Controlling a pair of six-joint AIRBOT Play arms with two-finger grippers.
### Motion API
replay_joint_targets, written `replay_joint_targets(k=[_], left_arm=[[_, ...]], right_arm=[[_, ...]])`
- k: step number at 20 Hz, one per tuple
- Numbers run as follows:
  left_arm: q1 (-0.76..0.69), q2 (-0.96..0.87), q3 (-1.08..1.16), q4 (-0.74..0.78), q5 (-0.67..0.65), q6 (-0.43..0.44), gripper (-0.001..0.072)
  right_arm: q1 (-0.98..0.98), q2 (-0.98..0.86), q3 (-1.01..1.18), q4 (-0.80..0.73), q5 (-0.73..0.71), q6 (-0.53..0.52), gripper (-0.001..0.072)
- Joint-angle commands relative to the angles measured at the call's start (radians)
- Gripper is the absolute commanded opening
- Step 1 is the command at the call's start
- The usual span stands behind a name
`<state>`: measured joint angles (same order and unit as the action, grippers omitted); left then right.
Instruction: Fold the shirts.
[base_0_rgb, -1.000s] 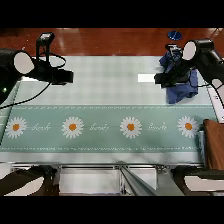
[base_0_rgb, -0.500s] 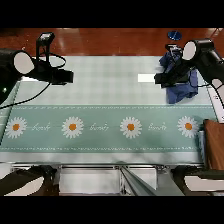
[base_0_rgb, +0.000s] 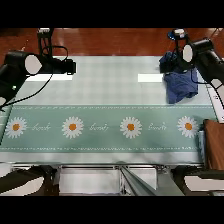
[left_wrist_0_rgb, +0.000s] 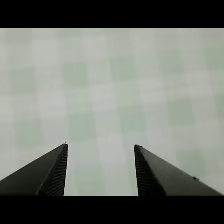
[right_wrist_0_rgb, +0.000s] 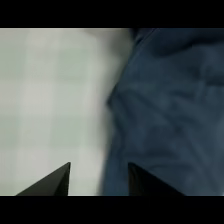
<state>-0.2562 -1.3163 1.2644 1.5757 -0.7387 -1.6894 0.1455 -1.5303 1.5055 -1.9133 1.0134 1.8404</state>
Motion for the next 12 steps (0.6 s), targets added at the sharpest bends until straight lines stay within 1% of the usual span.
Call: replay_joint_targets(k=[1,3,4,5,8,10,11,12], left_arm=[[0.000,-0.035,0.000,0.033,0.127,0.011,0.0509],[0.004,-0.046,0.000,0.032,0.128,0.011,0.0509],[0.004,-0.050,0.000,0.032,0.121,0.011,0.0509],[0.004,-0.053,0.000,0.032,0.107,0.011,0.0509],[0.003,-0.069,0.000,-0.003,0.045,0.011,0.0508],[0.003,-0.084,0.000,-0.044,-0.010,0.011,0.0508],[0.003,-0.085,0.000,-0.052,-0.047,0.011,0.0508],[0.005,-0.079,0.001,-0.054,-0.092,0.011,0.0508]], right_arm=[[-0.089,-0.032,0.001,-0.202,-0.221,0.182,0.0415],[-0.181,-0.096,0.001,-0.178,-0.238,0.198,0.0415],[-0.221,-0.129,0.001,-0.161,-0.237,0.192,0.0414],[-0.261,-0.160,0.001,-0.113,-0.238,0.173,0.0413],[-0.344,-0.235,0.001,0.154,-0.211,0.058,0.0410],[-0.371,-0.281,0.001,0.261,-0.142,0.035,0.0405],[-0.381,-0.300,0.001,0.305,-0.100,0.015,0.0395],[-0.384,-0.308,0.001,0.343,-0.064,-0.019,0.0316]])
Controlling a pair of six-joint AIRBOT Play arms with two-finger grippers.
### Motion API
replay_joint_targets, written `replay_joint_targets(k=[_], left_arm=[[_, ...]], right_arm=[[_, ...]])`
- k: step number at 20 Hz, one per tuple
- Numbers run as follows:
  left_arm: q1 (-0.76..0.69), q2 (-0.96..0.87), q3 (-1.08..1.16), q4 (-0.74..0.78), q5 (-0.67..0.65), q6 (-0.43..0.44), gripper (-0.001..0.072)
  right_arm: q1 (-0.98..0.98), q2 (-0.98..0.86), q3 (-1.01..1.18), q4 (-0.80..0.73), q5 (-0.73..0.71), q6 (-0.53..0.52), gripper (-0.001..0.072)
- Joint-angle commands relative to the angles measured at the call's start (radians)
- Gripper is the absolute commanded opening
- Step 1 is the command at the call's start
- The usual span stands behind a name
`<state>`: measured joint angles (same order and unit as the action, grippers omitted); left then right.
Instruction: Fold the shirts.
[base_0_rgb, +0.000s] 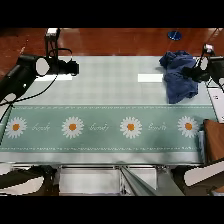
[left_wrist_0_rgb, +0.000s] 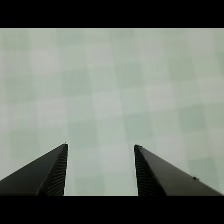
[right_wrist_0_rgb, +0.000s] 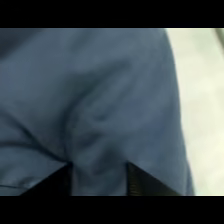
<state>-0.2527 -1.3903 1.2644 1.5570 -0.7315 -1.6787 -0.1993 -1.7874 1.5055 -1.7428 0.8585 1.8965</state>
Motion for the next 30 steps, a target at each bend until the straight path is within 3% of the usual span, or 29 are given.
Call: replay_joint_targets(k=[1,3,7,13,17,20,24,30], left_arm=[[0.007,0.008,0.001,-0.031,-0.136,0.001,0.0508],[0.039,0.064,0.001,-0.031,-0.198,0.047,0.0508],[0.161,0.274,-0.041,-0.042,-0.364,0.050,0.0508],[0.196,0.676,-0.465,-0.238,-0.344,0.040,0.0508],[0.196,0.779,-0.568,-0.241,-0.331,-0.003,0.0508],[0.196,0.779,-0.568,-0.241,-0.322,-0.003,0.0508],[0.196,0.779,-0.568,-0.241,-0.308,-0.003,0.0508],[0.196,0.779,-0.568,-0.227,-0.306,0.000,0.0508]], right_arm=[[-0.042,-0.053,0.001,0.213,0.122,-0.127,0.0198],[-0.042,-0.047,0.024,0.336,0.196,-0.260,0.0018],[-0.025,0.062,0.182,0.498,0.286,-0.381,0.0019],[0.079,0.377,0.438,0.579,0.180,-0.443,0.0018],[0.169,0.505,0.581,0.583,0.190,-0.459,0.0018],[0.283,0.579,0.580,0.582,0.320,-0.487,0.0018],[0.508,0.594,0.440,0.581,0.429,-0.487,0.0019],[0.819,0.540,-0.074,0.589,0.169,-0.391,0.0019]])
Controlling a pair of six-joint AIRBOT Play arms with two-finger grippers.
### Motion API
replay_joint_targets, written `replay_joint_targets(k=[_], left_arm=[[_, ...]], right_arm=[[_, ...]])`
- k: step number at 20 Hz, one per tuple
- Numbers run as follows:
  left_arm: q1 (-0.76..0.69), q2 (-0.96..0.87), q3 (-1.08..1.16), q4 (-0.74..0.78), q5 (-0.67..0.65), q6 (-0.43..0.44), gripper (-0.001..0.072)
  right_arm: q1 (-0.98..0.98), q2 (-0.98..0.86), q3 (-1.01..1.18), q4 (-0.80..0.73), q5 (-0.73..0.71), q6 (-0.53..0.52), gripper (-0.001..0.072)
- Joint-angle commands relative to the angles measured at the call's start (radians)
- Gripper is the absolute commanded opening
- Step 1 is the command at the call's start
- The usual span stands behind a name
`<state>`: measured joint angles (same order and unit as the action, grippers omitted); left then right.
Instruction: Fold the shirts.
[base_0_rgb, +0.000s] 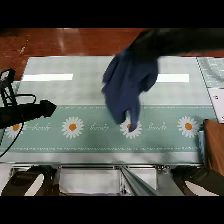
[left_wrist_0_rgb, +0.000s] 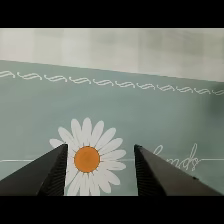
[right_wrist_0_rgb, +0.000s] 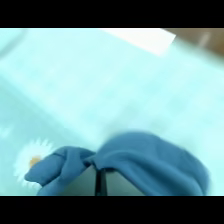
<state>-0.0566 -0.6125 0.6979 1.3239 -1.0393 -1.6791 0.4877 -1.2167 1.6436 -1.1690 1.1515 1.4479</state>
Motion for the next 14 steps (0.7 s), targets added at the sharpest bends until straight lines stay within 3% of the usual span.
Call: replay_joint_targets(k=[1,4,5,6,7,11,13,14], left_arm=[[0.000,0.000,-0.001,0.006,0.003,0.001,0.0508],[0.000,-0.003,-0.001,0.006,0.003,0.001,0.0508],[0.000,-0.006,-0.001,0.006,0.003,0.001,0.0508],[0.000,-0.008,-0.001,0.007,0.004,0.001,0.0508],[0.000,-0.010,-0.001,0.007,0.002,0.001,0.0508],[0.093,-0.010,0.026,0.121,-0.037,-0.017,0.0508],[0.251,-0.015,0.018,0.105,-0.050,-0.006,0.0508],[0.340,-0.034,-0.012,0.017,-0.067,-0.006,0.0507]], right_arm=[[0.171,-0.072,-0.275,0.050,-0.179,0.074,0.0019],[0.262,-0.239,-0.342,0.215,-0.279,0.055,0.0020],[0.282,-0.294,-0.342,0.254,-0.306,0.056,0.0105],[0.282,-0.335,-0.339,0.294,-0.320,0.055,0.0324],[0.264,-0.360,-0.325,0.317,-0.311,0.056,0.0412],[-0.015,-0.262,-0.247,0.311,-0.104,0.039,0.0412],[-0.216,-0.138,-0.258,0.171,-0.024,0.062,0.0412],[-0.306,-0.077,-0.290,0.087,-0.008,0.090,0.0412]])
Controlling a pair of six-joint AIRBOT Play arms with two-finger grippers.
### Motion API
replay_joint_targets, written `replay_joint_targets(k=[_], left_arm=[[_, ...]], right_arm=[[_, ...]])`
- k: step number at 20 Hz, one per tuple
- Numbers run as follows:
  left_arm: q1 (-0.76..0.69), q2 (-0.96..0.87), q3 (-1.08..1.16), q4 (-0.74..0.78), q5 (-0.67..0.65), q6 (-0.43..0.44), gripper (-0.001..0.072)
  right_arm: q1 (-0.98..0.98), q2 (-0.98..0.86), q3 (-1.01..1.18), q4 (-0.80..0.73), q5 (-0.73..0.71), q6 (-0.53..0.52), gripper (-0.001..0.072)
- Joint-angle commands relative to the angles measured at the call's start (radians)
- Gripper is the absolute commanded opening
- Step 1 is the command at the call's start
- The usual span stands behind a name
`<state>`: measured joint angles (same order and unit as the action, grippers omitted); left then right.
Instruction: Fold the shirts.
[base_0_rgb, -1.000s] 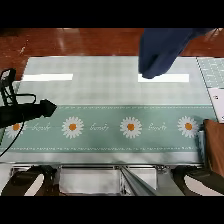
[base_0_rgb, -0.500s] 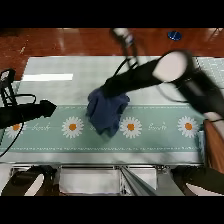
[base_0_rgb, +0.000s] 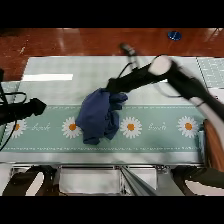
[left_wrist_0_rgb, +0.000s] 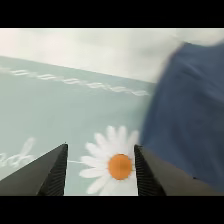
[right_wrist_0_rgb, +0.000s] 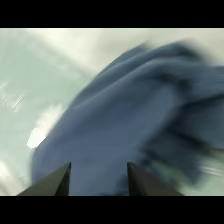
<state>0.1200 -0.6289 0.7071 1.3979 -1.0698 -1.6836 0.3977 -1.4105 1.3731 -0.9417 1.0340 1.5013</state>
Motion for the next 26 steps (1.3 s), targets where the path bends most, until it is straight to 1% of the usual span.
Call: replay_joint_targets(k=[1,2,3,4,5,7,9,11,13,16,19,20,21,22,24,26], left_arm=[[0.232,-0.048,-0.071,-0.203,-0.060,0.030,0.0507],[0.278,-0.092,-0.140,-0.407,-0.079,0.119,0.0507],[0.296,-0.144,-0.200,-0.581,-0.092,0.221,0.0507],[0.296,-0.206,-0.241,-0.701,-0.104,0.303,0.0508],[0.290,-0.264,-0.259,-0.750,-0.114,0.355,0.0509],[0.252,-0.376,-0.259,-0.755,-0.117,0.416,0.0509],[0.192,-0.471,-0.256,-0.764,-0.057,0.424,0.0510],[0.120,-0.550,-0.240,-0.819,0.010,0.428,0.0509],[0.054,-0.606,-0.203,-0.842,0.046,0.425,0.0509],[-0.030,-0.687,-0.140,-0.840,0.093,0.392,0.0509],[-0.084,-0.764,-0.080,-0.841,0.072,0.386,0.0506],[-0.096,-0.784,-0.058,-0.841,0.053,0.391,0.0451],[-0.104,-0.799,-0.036,-0.841,0.027,0.413,0.0189],[-0.106,-0.806,-0.016,-0.841,0.001,0.446,0.0019],[-0.099,-0.805,0.027,-0.804,-0.049,0.468,0.0015],[-0.087,-0.805,0.060,-0.754,-0.089,0.467,0.0015]], right_arm=[[-0.301,0.179,-0.085,-0.200,0.109,0.062,0.0412],[-0.372,0.230,-0.169,-0.208,0.100,0.065,0.0412],[-0.434,0.279,-0.275,-0.197,0.087,0.062,0.0412],[-0.478,0.317,-0.372,-0.178,0.075,0.040,0.0412],[-0.514,0.351,-0.471,-0.152,0.062,0.019,0.0412],[-0.547,0.397,-0.624,-0.073,0.025,-0.027,0.0412],[-0.531,0.411,-0.723,0.015,-0.013,-0.060,0.0412],[-0.487,0.410,-0.776,0.076,-0.046,-0.074,0.0411],[-0.422,0.410,-0.784,0.080,-0.065,-0.072,0.0411],[-0.325,0.407,-0.783,0.076,-0.127,-0.039,0.0407],[-0.276,0.370,-0.783,0.099,-0.130,-0.020,0.0407],[-0.259,0.348,-0.783,0.112,-0.130,-0.020,0.0407],[-0.243,0.323,-0.783,0.129,-0.132,-0.020,0.0407],[-0.225,0.296,-0.783,0.144,-0.140,-0.021,0.0407],[-0.193,0.227,-0.768,0.163,-0.163,-0.034,0.0407],[-0.180,0.142,-0.713,0.178,-0.142,-0.050,0.0407]])
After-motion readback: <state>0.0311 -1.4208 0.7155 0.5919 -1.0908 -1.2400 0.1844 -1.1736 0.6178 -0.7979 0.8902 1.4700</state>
